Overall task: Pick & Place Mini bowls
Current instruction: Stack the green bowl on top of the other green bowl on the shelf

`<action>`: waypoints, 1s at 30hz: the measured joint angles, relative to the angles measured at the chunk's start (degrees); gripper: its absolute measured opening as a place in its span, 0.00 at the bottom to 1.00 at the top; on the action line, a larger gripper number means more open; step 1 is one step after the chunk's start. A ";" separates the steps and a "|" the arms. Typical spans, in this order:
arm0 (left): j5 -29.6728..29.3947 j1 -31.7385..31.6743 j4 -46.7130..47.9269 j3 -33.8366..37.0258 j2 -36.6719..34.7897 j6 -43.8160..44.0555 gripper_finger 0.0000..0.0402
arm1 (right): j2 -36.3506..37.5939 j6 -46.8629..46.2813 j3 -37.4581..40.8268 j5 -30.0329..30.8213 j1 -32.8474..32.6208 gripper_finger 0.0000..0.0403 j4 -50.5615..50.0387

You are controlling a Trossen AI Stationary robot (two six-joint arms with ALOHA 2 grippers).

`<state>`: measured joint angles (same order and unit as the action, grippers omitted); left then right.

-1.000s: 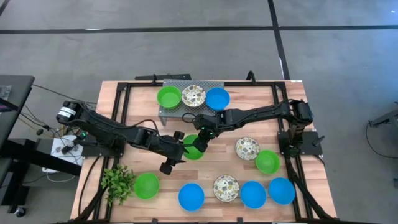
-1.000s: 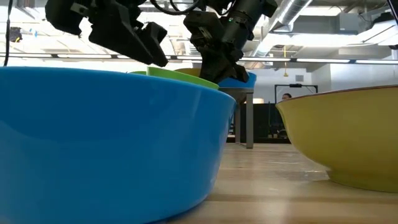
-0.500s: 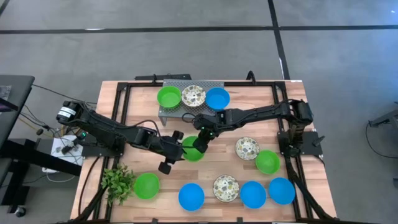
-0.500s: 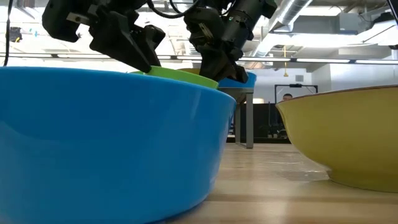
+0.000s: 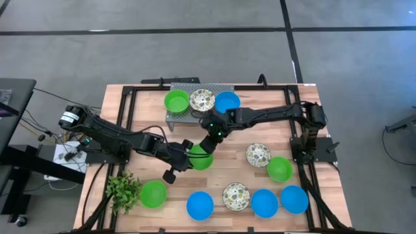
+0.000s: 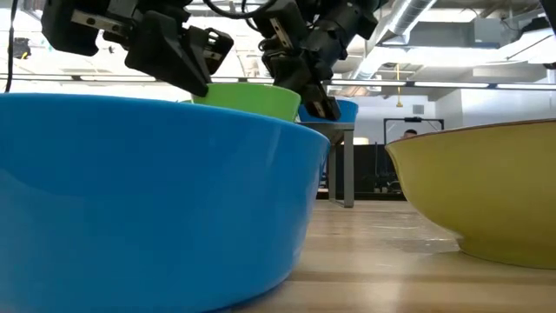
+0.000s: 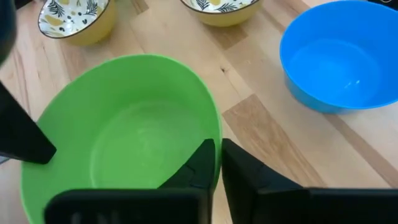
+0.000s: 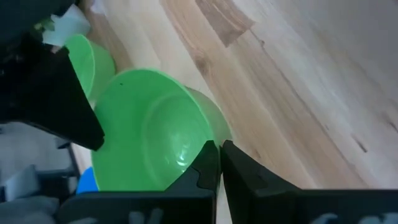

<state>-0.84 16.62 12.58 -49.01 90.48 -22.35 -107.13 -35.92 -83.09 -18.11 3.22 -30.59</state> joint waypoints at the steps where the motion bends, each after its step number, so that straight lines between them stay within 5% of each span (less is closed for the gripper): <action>1: 0.03 0.00 -0.03 0.00 0.00 -0.02 0.03 | 0.00 -0.35 0.00 -0.74 0.21 0.01 0.20; 18: 3.43 3.84 0.28 0.15 0.04 0.91 0.02 | 0.00 -1.00 -0.11 -3.54 0.08 0.18 0.14; 30: -0.17 9.15 2.60 0.11 -7.23 14.10 0.02 | 0.00 13.42 -0.11 3.67 -5.45 0.19 -2.26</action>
<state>-1.02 25.77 15.18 -48.90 83.25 -8.25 -107.13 -22.50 -83.20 -14.44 -2.23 -32.85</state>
